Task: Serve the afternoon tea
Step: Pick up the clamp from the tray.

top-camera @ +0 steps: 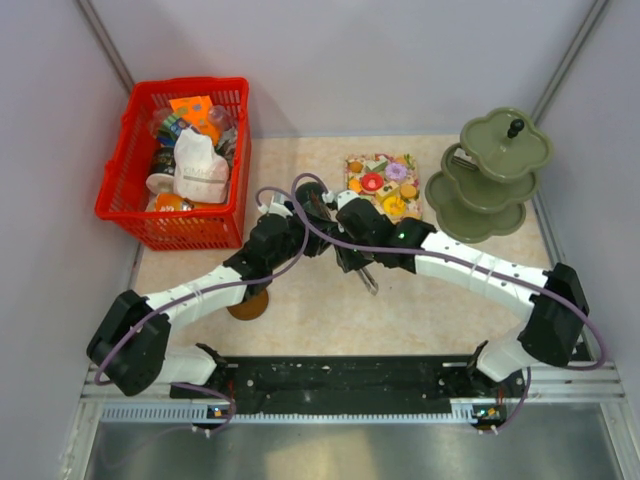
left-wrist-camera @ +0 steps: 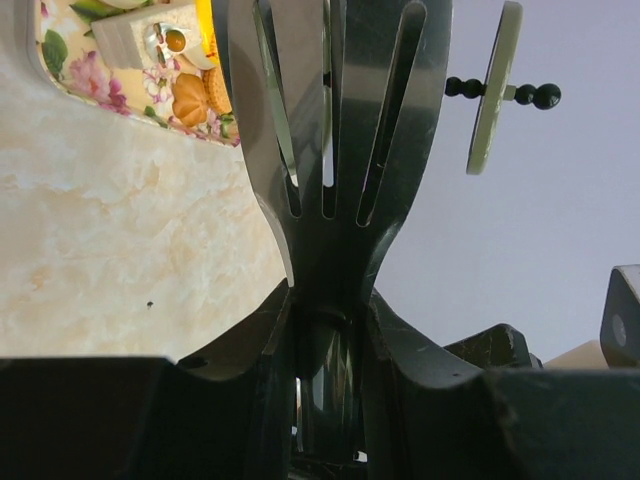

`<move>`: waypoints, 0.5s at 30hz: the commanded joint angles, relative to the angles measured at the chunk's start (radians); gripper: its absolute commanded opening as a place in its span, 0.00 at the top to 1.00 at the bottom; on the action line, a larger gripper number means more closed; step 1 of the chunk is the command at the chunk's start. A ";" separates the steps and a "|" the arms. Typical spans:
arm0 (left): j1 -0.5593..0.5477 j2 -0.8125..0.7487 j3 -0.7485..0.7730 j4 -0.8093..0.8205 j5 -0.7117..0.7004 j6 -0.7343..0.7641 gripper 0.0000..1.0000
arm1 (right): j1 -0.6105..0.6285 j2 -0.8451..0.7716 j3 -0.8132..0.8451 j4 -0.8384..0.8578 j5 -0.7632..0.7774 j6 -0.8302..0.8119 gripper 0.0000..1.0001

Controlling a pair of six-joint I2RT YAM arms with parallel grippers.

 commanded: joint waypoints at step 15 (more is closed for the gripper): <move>-0.019 -0.019 0.008 0.038 0.008 -0.024 0.95 | 0.016 0.014 0.066 0.015 0.004 -0.023 0.90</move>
